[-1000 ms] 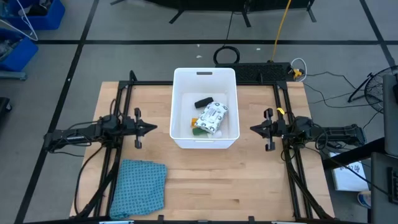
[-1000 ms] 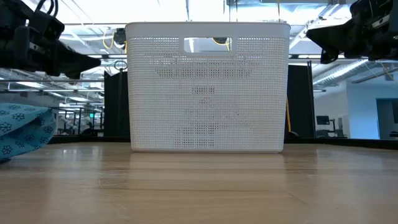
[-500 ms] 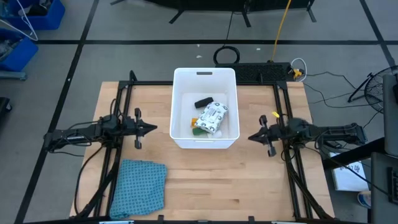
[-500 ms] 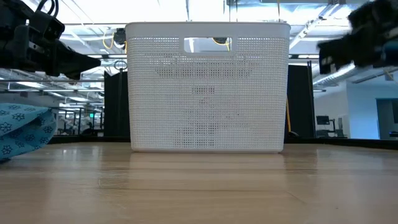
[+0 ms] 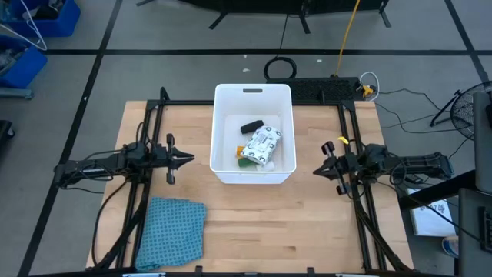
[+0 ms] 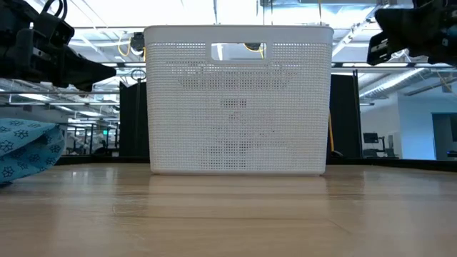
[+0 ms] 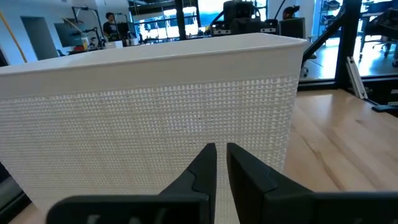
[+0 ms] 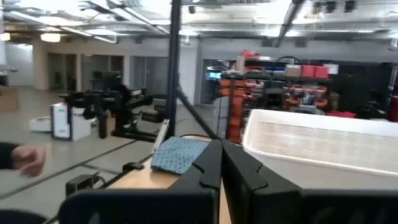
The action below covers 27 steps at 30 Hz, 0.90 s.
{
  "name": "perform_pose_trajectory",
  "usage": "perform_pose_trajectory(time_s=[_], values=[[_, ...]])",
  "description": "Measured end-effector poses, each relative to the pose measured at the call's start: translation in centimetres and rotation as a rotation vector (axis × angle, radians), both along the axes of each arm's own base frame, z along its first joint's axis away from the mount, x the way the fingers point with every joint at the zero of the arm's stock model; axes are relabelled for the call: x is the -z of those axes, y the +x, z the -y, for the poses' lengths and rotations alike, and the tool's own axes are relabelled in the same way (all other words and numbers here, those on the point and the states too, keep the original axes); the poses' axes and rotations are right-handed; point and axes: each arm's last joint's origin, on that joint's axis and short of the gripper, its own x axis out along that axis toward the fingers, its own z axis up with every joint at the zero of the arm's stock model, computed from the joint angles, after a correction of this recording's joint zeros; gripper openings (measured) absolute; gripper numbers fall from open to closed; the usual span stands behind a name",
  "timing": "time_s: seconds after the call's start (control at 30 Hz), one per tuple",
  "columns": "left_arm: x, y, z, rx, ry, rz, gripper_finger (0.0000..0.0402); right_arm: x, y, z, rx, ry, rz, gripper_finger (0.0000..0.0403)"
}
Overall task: Pick & place medical supplies in basket/bin
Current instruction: Return to Home Position
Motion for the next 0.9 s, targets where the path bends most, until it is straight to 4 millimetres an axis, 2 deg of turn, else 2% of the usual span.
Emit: perform_pose_trajectory(time_s=[0.17, 0.9], values=[[0.0, 0.0, 0.0, 0.0, 0.0, 0.0, 0.0044, 0.04, 0.08, 0.27, 0.091, 0.032, -0.009, 0.0], [0.0, 0.0, 0.0, 0.0, 0.0, 0.0, 0.0045, 0.0, 0.06, 0.25, 0.071, 0.08, -0.017, 0.0]])
